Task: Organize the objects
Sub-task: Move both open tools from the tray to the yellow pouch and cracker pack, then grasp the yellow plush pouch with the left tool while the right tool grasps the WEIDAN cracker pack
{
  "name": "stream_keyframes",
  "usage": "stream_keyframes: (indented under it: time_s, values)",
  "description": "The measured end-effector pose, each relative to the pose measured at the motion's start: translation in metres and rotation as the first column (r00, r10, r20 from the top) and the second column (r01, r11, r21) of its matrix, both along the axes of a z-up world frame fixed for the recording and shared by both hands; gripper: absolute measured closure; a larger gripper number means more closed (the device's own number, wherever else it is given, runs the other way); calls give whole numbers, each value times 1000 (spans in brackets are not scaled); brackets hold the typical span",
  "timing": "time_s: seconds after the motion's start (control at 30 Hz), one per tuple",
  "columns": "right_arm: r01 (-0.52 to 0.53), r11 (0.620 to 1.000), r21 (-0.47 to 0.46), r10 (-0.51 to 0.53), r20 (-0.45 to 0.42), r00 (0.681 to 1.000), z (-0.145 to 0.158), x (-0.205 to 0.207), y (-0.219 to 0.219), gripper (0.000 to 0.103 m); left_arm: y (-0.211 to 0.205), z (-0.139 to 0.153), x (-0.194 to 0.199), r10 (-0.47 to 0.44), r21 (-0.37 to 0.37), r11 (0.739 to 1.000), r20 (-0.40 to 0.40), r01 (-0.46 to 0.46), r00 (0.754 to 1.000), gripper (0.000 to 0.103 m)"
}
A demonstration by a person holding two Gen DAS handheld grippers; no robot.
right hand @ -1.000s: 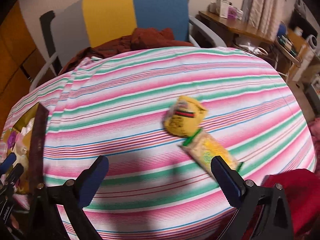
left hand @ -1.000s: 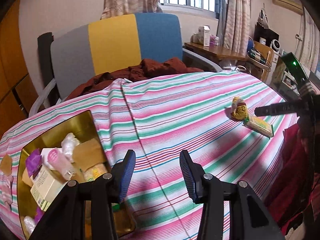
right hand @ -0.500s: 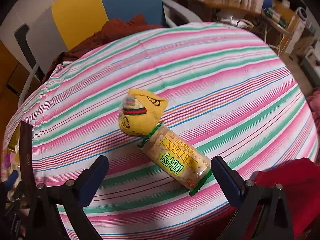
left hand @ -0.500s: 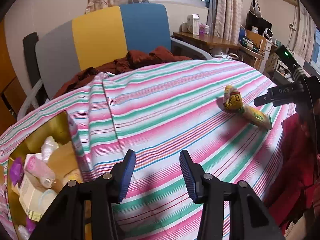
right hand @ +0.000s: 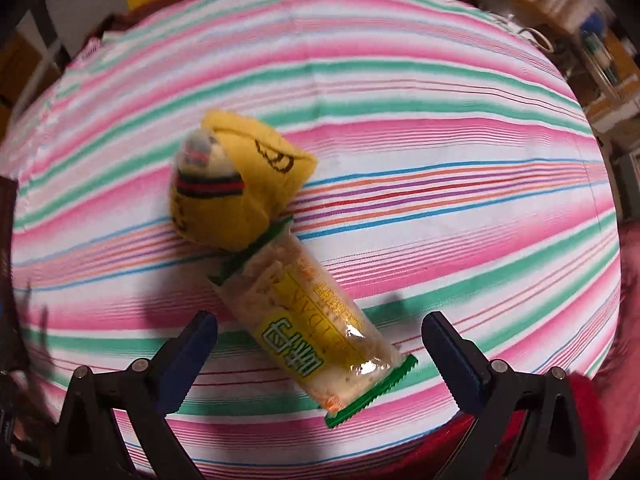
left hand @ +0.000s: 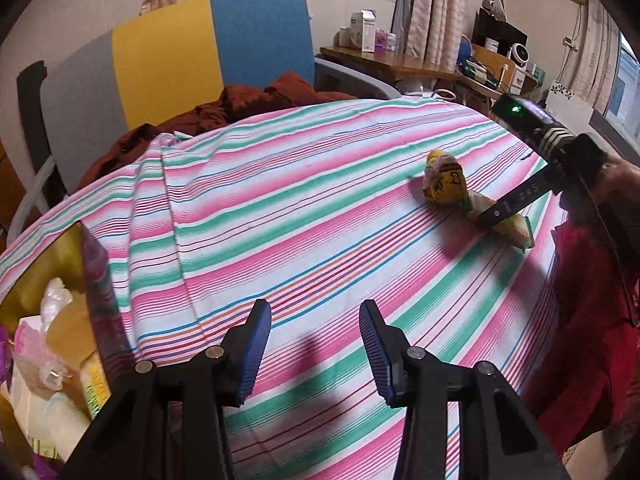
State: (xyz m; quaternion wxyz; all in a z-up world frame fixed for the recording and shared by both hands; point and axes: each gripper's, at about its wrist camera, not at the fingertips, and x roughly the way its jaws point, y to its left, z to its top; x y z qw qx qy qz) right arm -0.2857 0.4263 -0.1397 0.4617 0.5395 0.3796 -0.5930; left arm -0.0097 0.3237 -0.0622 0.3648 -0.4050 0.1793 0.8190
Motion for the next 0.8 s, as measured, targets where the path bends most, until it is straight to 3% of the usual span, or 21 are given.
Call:
stream_keyframes:
  time_s: [0.13,0.23,0.43,0.57,0.67,0.8]
  values:
    - [-38,998,59,38,-8,999,-11,-3,-5,4,12,0,0,-19,-9,1000,-13,19,1000,57]
    - [-73,995,72,72,23,997,-15,-2,-3,26,21,2,0,-32,-11,999,-22,31,999,57]
    - [-146,988,50,147,-3,989,-5,5,21,48,44,9,3,-74,-9,997,-41,74,996,57]
    - [-56,998,20,57,-27,998,2,-9,29,51,62,14,7,-109,-5,994,-54,109,993,57]
    - [-45,999,20,45,-20,999,2,-12,33,53,74,14,8,-126,-7,992,-53,126,991,57]
    - [-10,1000,28,9,32,999,0,-20,37,46,87,12,9,-148,-9,989,-49,147,988,57]
